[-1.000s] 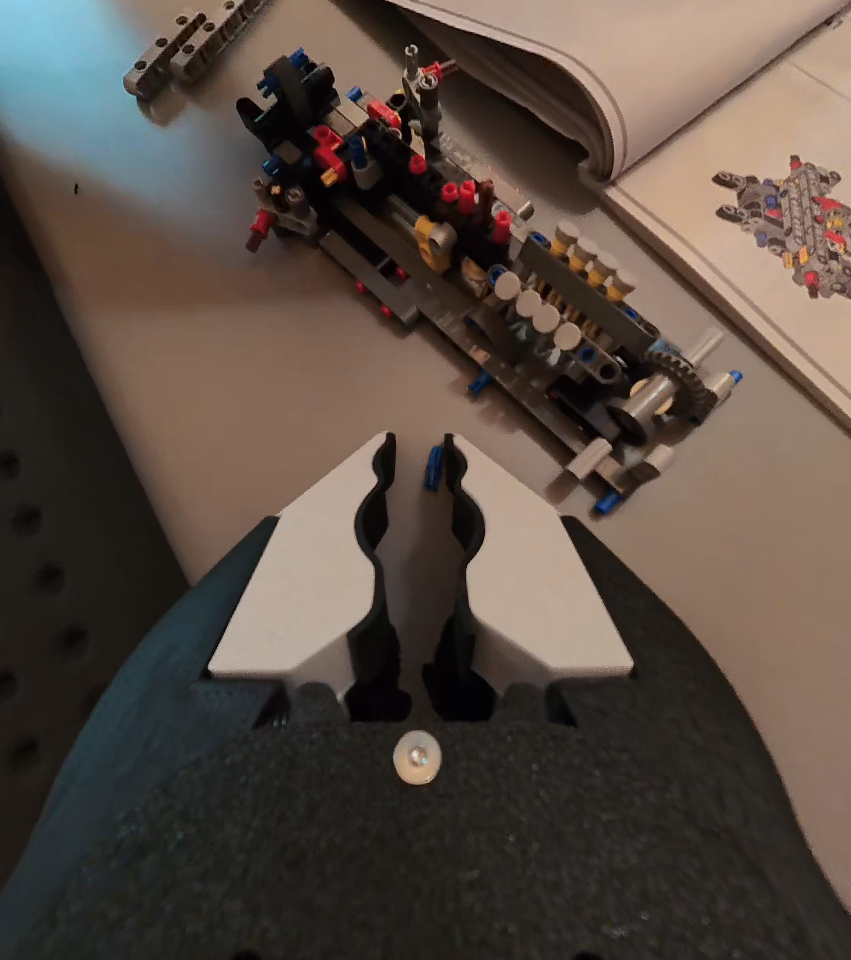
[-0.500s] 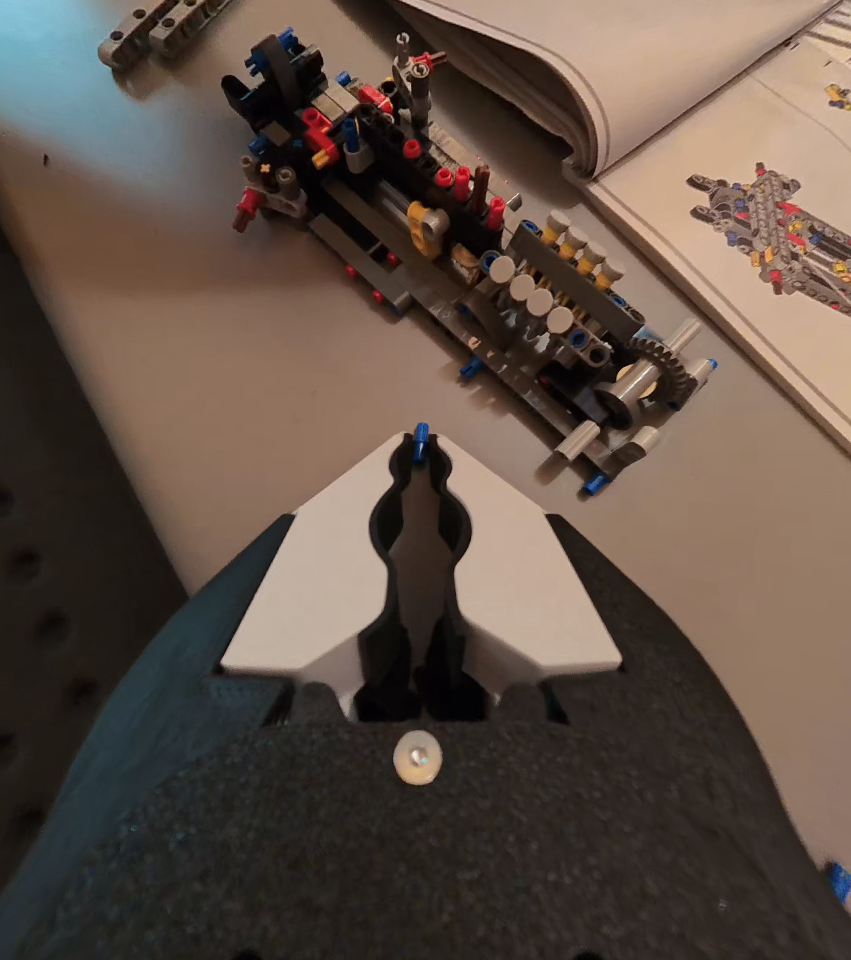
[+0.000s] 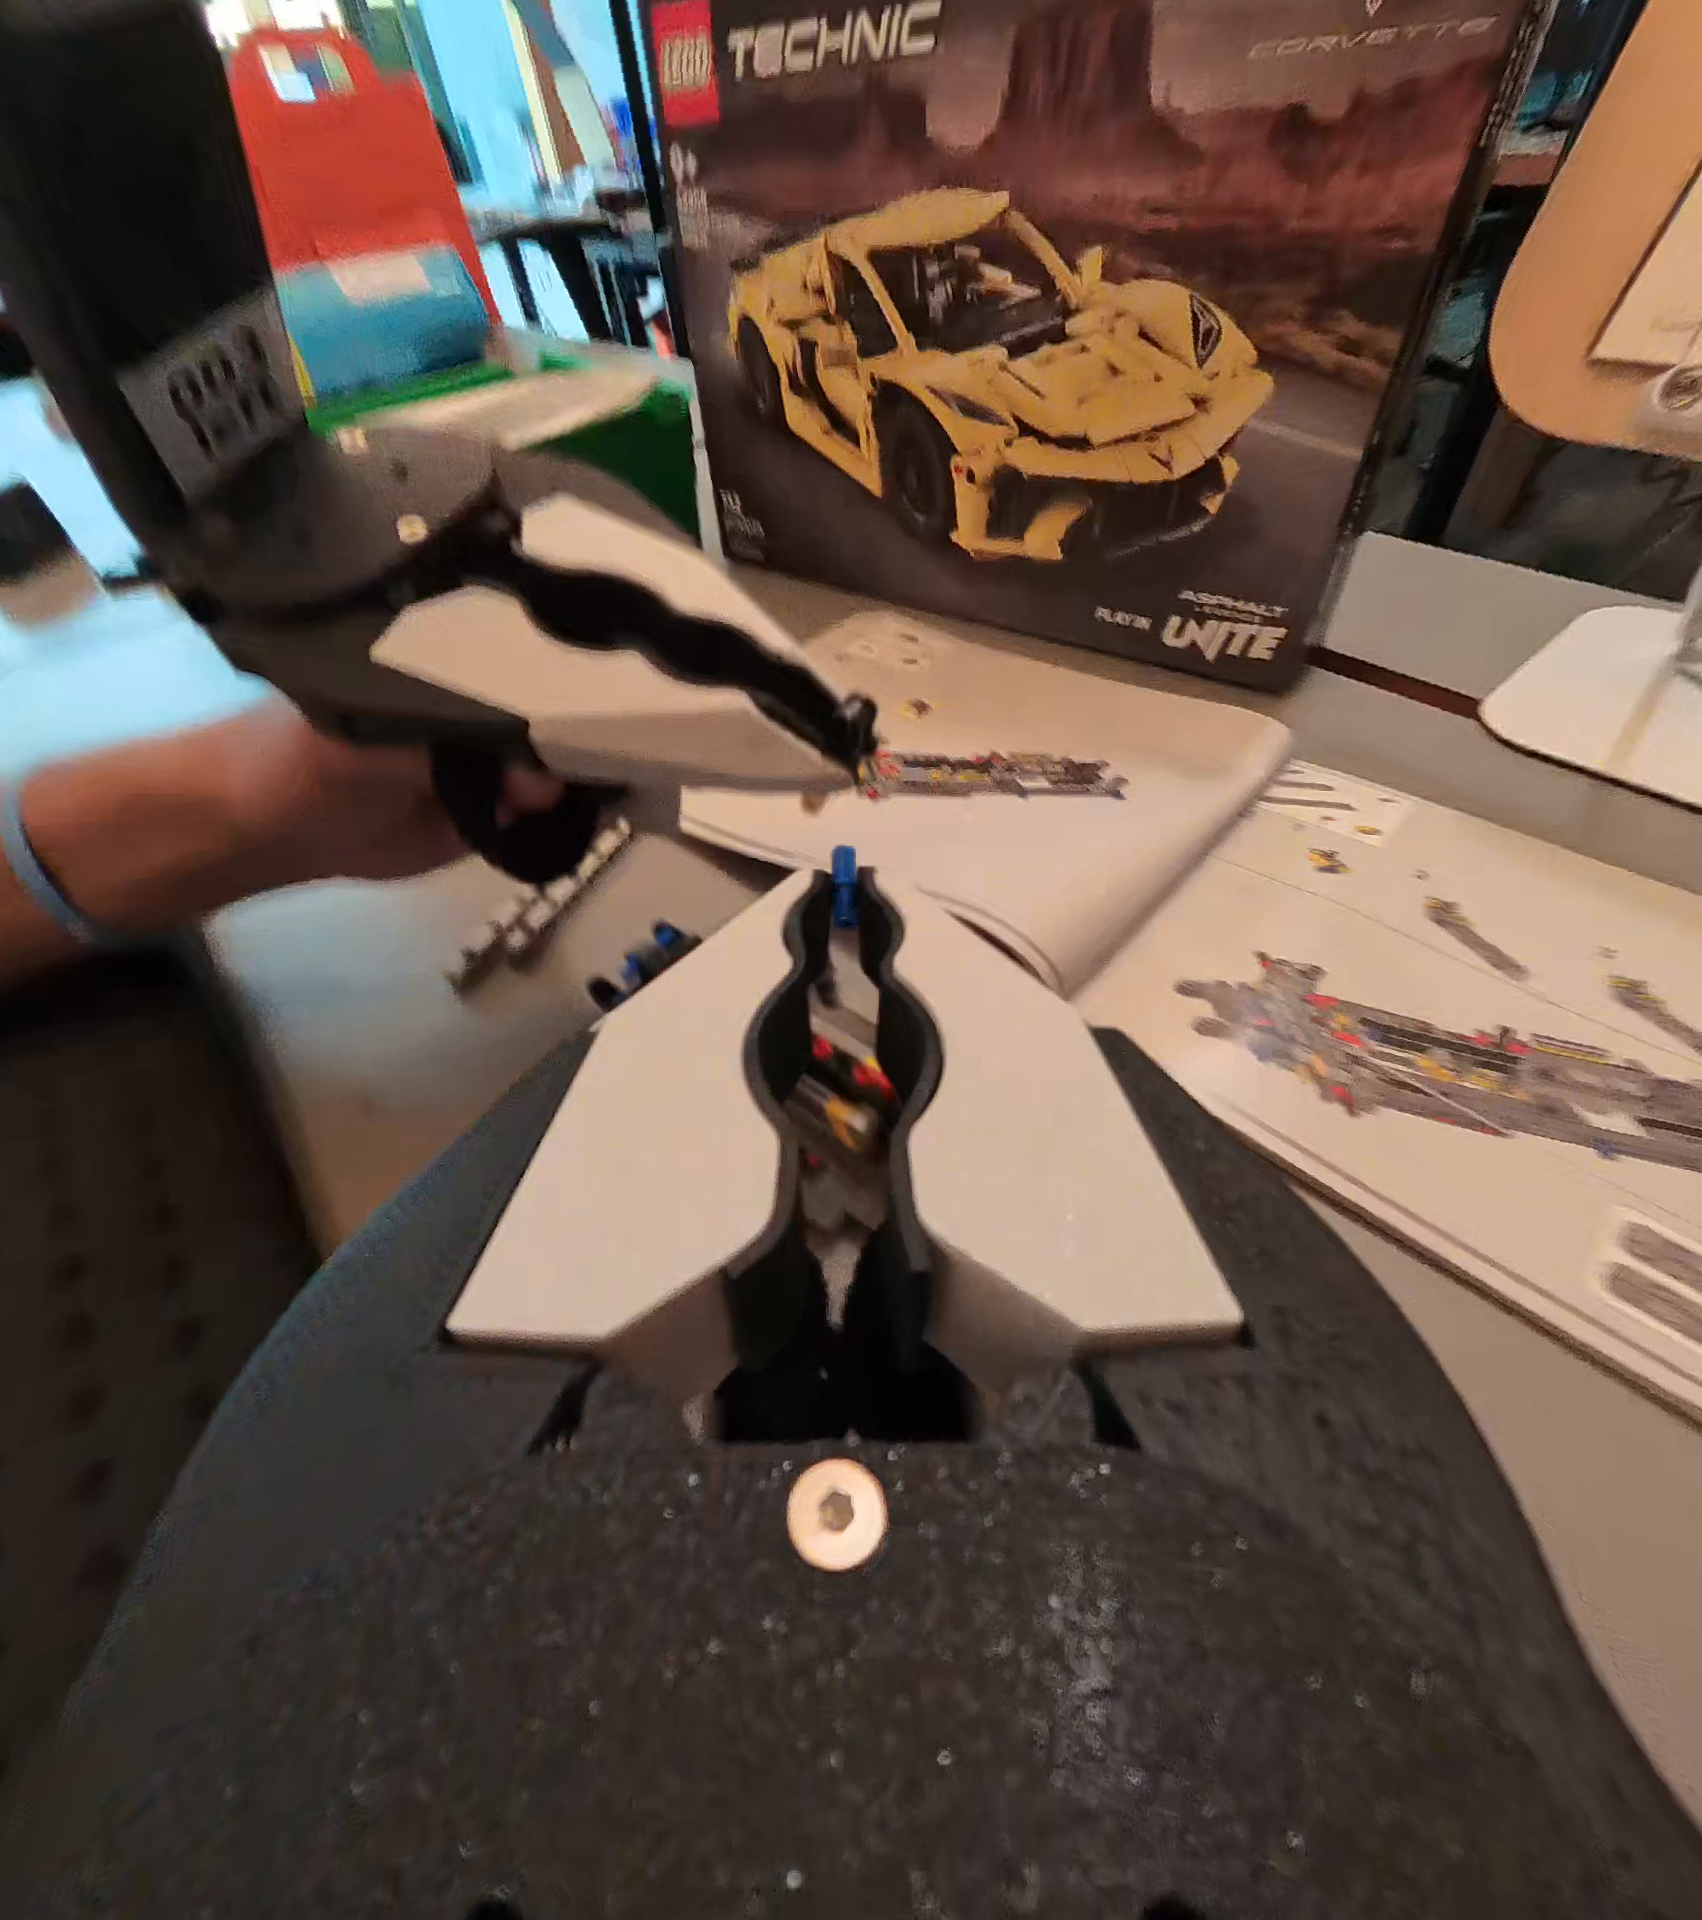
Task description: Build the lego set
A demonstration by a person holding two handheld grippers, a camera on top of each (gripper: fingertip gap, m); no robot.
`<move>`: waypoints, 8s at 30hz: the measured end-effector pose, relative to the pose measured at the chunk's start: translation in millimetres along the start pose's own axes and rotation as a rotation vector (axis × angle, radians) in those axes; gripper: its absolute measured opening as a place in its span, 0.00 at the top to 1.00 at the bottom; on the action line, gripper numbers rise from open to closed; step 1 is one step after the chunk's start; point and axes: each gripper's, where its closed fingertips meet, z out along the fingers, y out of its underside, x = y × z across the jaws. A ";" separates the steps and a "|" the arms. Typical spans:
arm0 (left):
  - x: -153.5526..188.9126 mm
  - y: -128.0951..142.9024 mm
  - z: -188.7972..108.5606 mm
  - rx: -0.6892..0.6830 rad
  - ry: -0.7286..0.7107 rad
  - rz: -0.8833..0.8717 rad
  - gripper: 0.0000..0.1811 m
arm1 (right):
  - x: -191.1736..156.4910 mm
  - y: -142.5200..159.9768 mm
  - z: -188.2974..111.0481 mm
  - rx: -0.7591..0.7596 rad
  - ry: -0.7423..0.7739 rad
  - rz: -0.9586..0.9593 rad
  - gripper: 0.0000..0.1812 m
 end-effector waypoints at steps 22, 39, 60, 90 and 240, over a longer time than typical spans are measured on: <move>-2.9 1.8 1.2 -0.056 -0.158 0.258 0.97 | 3.2 -12.8 16.1 0.015 0.062 0.263 0.99; -2.2 6.7 4.3 -0.109 -0.206 0.357 0.97 | 3.3 -7.9 15.5 0.061 -0.070 0.538 0.99; -0.7 26.4 4.5 -0.264 -0.207 0.593 0.96 | 2.8 11.8 22.5 0.015 -0.099 0.579 0.99; 0.1 32.4 5.8 -0.312 -0.230 0.710 0.96 | -1.8 16.8 14.5 -0.012 -0.167 0.581 0.98; 23.8 38.0 7.6 -0.402 -0.187 0.946 0.97 | -7.7 38.8 8.0 -0.047 0.005 0.564 0.99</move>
